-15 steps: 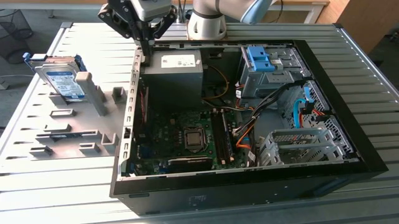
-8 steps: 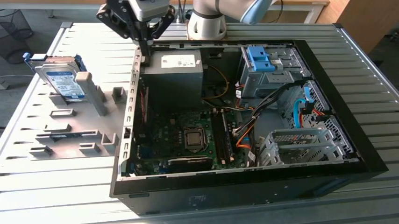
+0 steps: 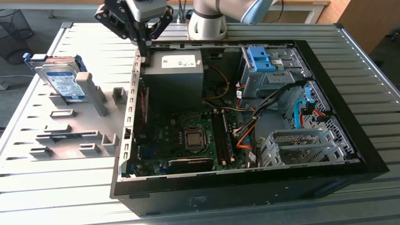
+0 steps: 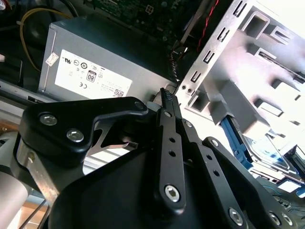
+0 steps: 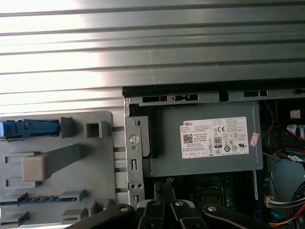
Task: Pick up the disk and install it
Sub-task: 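Reach for the disk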
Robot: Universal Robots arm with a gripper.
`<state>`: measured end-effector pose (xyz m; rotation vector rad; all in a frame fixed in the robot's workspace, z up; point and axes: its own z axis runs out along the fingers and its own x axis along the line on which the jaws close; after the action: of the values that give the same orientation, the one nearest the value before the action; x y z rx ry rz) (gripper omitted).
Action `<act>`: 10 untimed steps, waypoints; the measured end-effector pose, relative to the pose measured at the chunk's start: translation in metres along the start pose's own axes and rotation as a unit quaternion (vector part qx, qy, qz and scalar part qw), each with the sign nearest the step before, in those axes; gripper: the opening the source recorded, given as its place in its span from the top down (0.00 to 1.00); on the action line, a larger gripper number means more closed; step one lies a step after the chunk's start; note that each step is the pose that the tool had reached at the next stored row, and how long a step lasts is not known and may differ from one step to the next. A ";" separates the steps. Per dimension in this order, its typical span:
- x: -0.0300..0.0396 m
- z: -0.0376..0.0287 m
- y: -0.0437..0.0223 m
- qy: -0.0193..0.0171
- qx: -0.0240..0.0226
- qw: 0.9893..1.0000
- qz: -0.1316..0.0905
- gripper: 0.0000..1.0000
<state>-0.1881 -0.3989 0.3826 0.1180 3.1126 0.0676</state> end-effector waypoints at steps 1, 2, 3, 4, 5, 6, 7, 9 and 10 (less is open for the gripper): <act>0.0005 0.0001 -0.0001 0.000 0.000 1.000 0.000 0.89; 0.0009 0.0001 -0.0001 0.000 0.000 1.000 0.000 0.89; 0.0014 0.0001 -0.0001 0.000 0.000 1.000 0.000 0.89; 0.0019 0.0002 -0.0002 0.000 0.000 1.000 0.000 0.89; 0.0025 0.0002 -0.0002 0.000 0.000 1.000 0.000 0.89; 0.0030 0.0003 -0.0003 0.000 0.000 1.000 0.000 0.89; 0.0036 0.0003 -0.0003 0.000 0.000 1.000 0.000 0.89; 0.0048 0.0004 -0.0004 0.000 0.000 1.000 0.000 0.89; 0.0055 0.0004 -0.0005 0.000 0.000 1.000 0.000 0.89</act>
<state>-0.1937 -0.3989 0.3820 0.1180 3.1126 0.0677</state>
